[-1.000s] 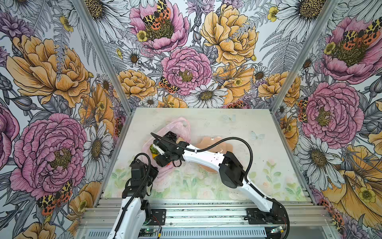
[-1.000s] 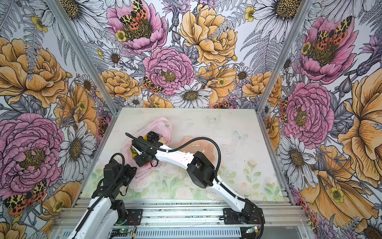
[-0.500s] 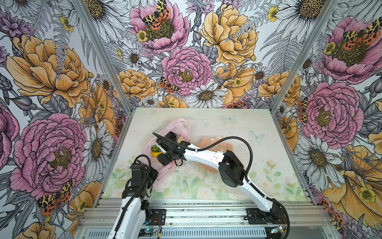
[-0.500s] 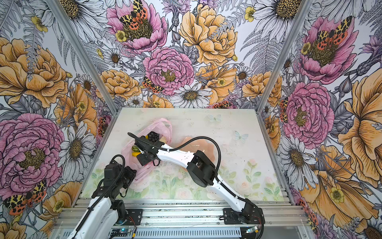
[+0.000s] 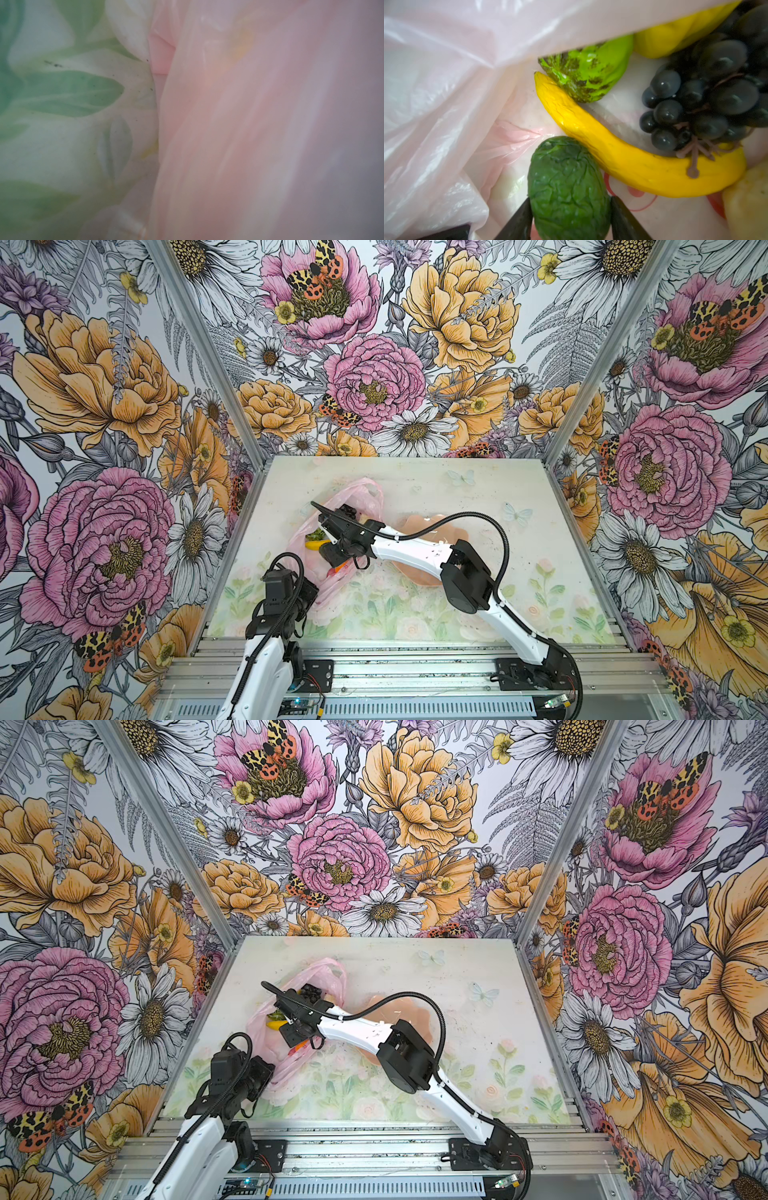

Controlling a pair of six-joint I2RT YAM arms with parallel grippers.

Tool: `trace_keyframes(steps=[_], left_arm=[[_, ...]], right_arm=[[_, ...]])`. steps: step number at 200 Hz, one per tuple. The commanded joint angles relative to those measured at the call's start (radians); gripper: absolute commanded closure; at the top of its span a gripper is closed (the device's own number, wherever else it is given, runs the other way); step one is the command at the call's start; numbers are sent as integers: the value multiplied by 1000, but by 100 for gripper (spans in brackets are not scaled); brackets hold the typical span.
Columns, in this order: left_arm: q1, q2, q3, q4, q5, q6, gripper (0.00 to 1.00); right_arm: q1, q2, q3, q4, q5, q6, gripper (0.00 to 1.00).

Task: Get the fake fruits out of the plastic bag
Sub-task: 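Close the right gripper on the green avocado inside the bag, then lift the green avocado out with the right gripper over the bowl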

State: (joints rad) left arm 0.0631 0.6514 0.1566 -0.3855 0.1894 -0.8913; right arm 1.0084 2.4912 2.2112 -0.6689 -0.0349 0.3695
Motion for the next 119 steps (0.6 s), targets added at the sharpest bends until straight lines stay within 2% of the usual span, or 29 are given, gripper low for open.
trace_keyframes(steps=[1, 37, 73, 119], left_arm=[[-13, 42, 15, 34, 4, 16, 100], [-49, 116, 45, 52, -15, 32, 100], [-51, 108, 45, 55, -19, 31, 100], [-49, 111, 98, 11, -48, 85, 100]], right_arm=[[0, -100, 36, 8, -6, 1, 42], [0, -180, 6, 9, -6, -3, 42], [-5, -269, -60, 9, -1, -7, 43], [-48, -480, -304, 10, 70, -17, 43]])
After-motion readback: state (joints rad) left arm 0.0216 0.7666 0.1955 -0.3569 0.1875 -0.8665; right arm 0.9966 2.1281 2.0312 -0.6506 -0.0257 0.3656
